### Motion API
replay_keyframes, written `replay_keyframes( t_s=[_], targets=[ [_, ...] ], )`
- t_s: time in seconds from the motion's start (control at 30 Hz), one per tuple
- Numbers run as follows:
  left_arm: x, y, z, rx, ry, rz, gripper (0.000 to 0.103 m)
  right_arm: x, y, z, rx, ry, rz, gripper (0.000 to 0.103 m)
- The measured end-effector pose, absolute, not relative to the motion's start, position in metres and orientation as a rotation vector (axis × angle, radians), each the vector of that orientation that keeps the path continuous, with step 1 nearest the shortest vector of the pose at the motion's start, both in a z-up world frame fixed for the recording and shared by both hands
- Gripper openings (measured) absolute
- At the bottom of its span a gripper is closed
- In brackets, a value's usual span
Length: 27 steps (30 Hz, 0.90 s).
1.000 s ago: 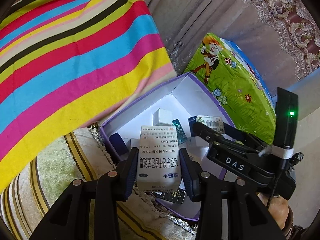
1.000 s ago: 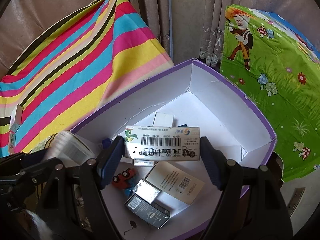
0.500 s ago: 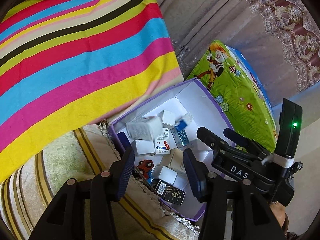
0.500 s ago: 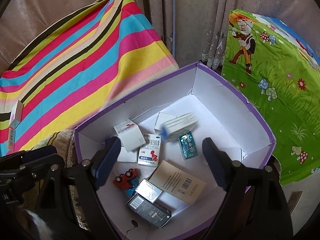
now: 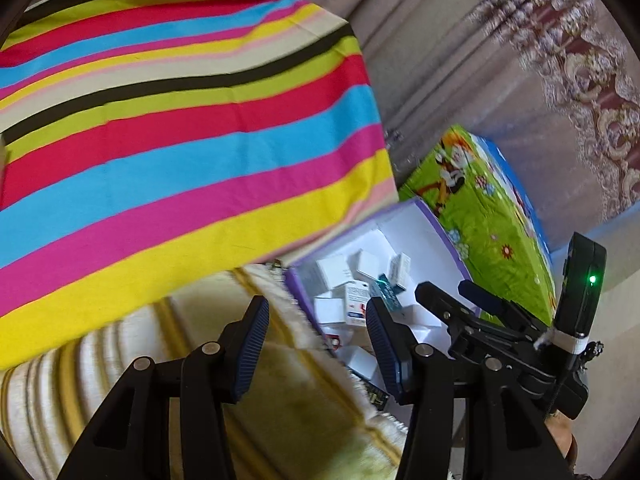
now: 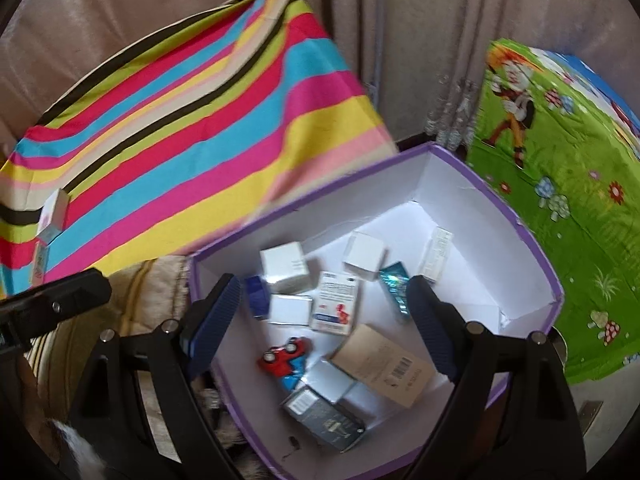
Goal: Organize rigid objects
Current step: 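Move both open tools back to the cloth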
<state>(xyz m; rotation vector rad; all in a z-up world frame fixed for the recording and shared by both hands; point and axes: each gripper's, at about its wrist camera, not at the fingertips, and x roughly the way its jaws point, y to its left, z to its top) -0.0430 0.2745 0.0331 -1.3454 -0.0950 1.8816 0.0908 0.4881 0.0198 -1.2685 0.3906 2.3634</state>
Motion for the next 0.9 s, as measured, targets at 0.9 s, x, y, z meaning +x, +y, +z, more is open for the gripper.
replay_keyframes(
  t_s=[0.9],
  targets=[
    [-0.133, 0.033, 0.023, -1.438, -0.307, 2.326, 0.051, -0.026, 0.336, 0.087, -1.317, 0.112, 2.771, 0.087]
  ],
)
